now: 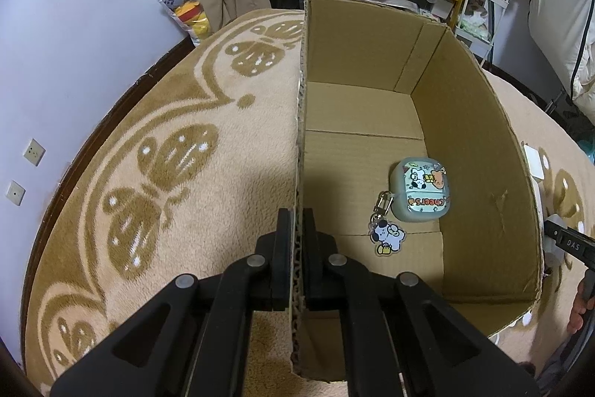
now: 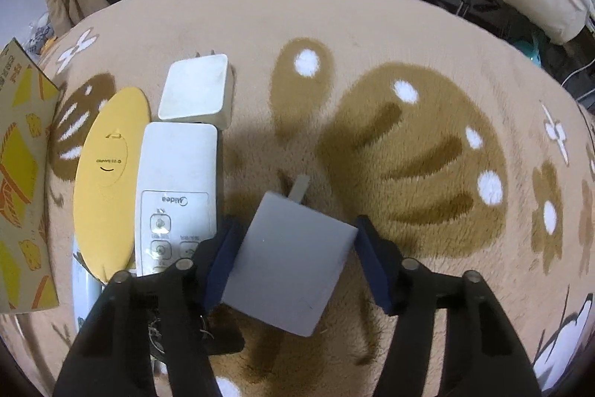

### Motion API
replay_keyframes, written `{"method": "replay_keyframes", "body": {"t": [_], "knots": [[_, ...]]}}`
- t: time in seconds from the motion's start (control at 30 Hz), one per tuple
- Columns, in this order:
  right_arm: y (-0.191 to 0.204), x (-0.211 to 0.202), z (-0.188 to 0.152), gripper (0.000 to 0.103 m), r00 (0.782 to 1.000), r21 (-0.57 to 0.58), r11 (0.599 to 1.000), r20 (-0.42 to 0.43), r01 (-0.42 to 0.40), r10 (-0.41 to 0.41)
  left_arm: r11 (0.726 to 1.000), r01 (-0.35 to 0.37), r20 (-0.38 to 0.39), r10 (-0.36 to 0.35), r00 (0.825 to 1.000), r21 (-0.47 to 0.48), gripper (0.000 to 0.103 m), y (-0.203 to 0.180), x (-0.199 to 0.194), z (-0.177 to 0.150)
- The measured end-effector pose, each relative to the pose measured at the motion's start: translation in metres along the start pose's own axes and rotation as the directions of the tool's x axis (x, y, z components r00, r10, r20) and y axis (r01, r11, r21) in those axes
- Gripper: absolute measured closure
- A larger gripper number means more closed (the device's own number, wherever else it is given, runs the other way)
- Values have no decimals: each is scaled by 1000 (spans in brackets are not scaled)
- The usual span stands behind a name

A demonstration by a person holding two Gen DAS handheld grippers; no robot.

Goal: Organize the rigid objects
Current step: 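Return the right tool to the pile and grasp the grey square charger, then carry the grey charger into the box and release it with the right tool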

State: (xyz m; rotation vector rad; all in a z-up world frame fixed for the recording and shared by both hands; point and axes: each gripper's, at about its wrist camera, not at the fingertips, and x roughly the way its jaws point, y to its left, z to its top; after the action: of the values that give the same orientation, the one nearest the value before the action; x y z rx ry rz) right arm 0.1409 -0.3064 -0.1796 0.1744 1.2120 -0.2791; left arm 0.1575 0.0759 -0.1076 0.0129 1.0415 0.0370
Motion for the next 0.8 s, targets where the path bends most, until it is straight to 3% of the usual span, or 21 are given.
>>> {"method": "replay_keyframes", "body": {"t": [0.47,0.7,0.8], "knots": [[-2,-40,-2,45,993,9,998,98,-62,61,1000,-5,-1,5,1000,1,98,2,0,0],[2,-54,17,47,985,-13,996,145,-90,91,1000,-7,-2,7,1000,3,97,1,0,-1],[4,-67,24,47,971,-5,986,169,-169,168,1000,-9,-2,9,1000,2,97,1,0,0]]}}
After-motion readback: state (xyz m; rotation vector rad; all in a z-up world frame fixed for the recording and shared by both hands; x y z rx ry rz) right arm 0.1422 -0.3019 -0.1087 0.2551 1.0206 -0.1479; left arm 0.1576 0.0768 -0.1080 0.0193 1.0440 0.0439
